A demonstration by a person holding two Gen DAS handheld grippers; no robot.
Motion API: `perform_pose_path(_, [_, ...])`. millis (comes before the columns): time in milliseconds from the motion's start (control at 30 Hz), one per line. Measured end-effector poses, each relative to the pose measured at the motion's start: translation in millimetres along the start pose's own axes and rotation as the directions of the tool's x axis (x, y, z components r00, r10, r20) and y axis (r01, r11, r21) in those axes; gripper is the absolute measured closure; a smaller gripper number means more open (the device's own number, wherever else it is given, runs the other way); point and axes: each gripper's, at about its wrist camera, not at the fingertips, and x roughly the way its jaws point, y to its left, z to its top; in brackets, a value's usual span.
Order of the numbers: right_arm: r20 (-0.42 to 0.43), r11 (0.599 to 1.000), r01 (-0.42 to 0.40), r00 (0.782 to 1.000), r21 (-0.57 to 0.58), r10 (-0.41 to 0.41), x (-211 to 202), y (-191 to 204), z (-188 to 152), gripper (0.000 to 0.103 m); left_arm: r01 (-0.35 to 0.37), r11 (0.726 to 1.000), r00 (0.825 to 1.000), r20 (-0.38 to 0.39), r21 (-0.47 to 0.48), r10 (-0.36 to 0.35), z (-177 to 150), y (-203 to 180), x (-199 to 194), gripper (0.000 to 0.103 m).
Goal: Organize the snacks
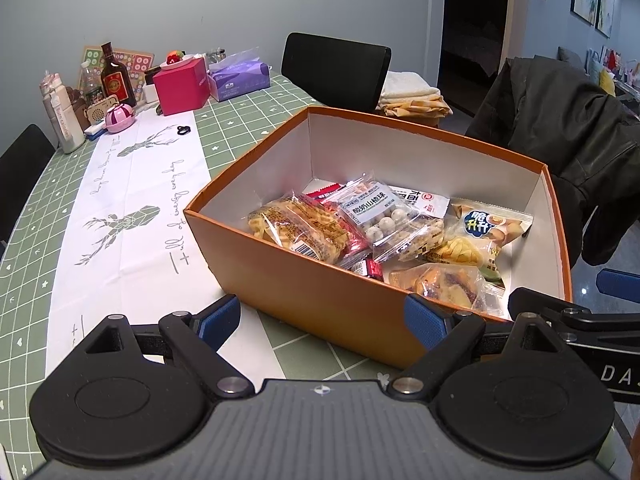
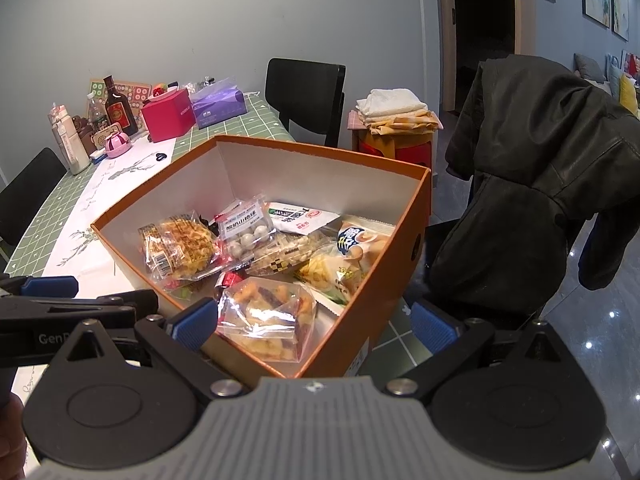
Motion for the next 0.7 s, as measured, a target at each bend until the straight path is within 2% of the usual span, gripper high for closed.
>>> perform_pose_path(700, [-0.004,1.000,0.002,1.000,-0.002,-0.002,-1.3,1.6,0.0,0.003,-0.010,1.000,1.000,0.005,0.009,0.010,-0.4,1.0,-3.5,0.000])
